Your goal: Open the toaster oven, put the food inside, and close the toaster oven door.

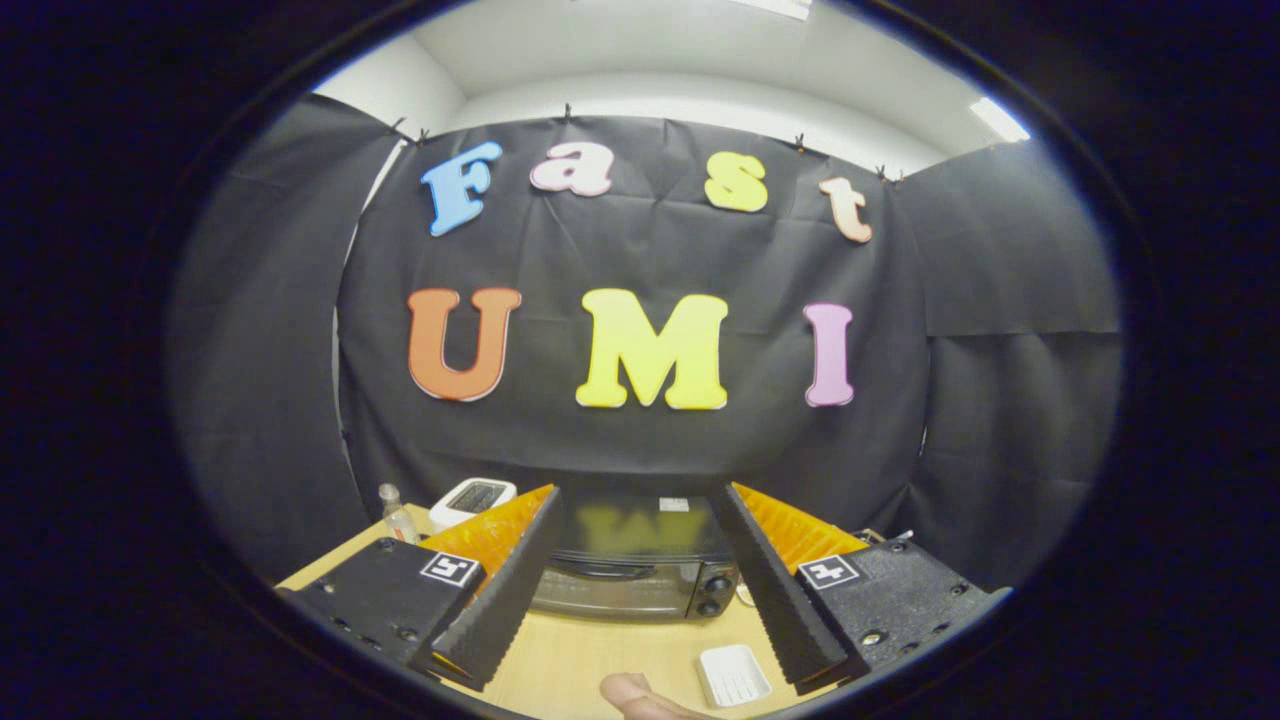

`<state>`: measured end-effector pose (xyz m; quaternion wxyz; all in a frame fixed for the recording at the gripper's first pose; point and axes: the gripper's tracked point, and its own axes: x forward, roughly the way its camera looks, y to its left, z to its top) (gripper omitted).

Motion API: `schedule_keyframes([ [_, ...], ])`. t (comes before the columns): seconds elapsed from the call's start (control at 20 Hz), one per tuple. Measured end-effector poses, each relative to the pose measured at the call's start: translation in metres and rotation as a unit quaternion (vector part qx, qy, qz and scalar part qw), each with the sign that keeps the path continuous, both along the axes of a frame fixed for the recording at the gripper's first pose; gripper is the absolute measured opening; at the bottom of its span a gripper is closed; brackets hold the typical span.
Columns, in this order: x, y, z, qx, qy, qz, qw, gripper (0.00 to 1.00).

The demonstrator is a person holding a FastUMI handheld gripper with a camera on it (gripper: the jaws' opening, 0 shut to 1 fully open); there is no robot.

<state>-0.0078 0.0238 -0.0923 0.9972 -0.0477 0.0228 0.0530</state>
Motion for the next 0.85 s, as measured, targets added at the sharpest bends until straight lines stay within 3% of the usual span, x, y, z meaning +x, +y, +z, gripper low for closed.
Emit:
schedule_keyframes([
  [0.3,-0.094,-0.041,0.031,0.018,-0.042,0.001,0.999,1.0],
  [0.5,-0.148,-0.058,0.028,-0.046,-0.075,0.003,0.996,1.0],
  [0.6,-0.161,-0.062,0.019,-0.046,-0.087,-0.012,0.995,1.0],
  [0.85,-0.168,-0.032,0.003,-0.033,-0.063,0.028,0.997,1.0],
])
